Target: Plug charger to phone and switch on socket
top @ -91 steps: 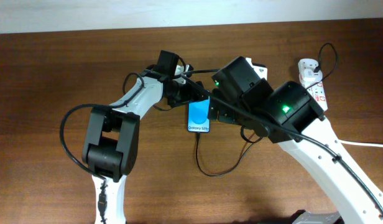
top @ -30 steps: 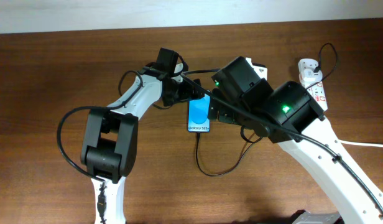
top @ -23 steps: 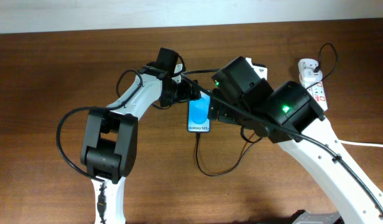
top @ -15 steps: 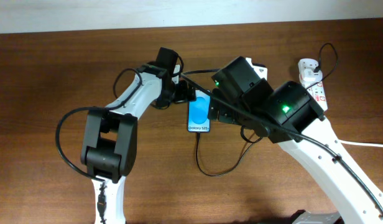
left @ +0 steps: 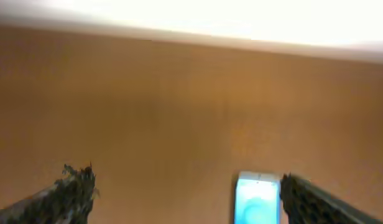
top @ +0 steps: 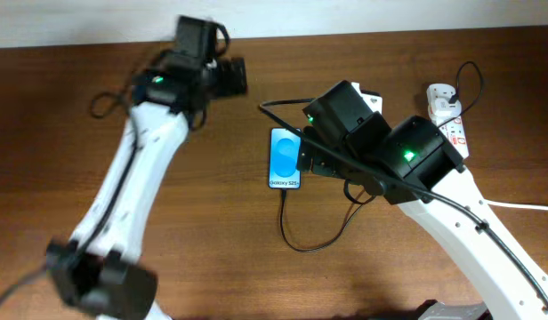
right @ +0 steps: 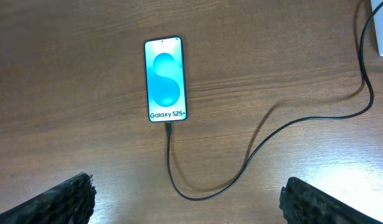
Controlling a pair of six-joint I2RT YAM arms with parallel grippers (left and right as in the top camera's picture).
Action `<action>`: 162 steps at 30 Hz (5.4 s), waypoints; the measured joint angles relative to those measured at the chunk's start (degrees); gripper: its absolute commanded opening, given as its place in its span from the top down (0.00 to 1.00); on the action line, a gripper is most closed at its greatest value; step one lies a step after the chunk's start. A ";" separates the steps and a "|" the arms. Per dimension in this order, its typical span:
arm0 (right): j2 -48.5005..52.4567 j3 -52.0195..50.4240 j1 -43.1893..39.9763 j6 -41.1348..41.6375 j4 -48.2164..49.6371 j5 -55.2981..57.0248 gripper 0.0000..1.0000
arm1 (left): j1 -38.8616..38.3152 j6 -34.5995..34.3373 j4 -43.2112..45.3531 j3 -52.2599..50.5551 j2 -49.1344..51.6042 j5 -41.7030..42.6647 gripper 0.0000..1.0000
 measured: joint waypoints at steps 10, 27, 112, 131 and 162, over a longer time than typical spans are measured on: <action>0.00 0.00 0.00 0.42 -0.11 -2.29 0.91 | 0.00 18.18 18.95 1.01 -8.57 -10.69 0.01; 0.24 -0.04 -35.56 2.12 -9.66 -0.46 0.95 | 4.72 28.94 11.63 -16.15 -41.94 -14.73 0.01; 39.93 -0.87 -59.25 2.54 34.97 -16.76 0.96 | 23.04 32.59 -50.77 -32.13 -84.52 -14.86 0.01; 42.29 -0.55 -58.62 2.56 36.76 -12.92 0.96 | 23.04 32.59 -50.77 -32.13 -84.52 -14.86 0.01; 45.79 7.87 -58.10 2.51 23.26 -14.56 0.96 | 23.04 32.59 -50.80 -32.13 -84.52 -14.86 0.01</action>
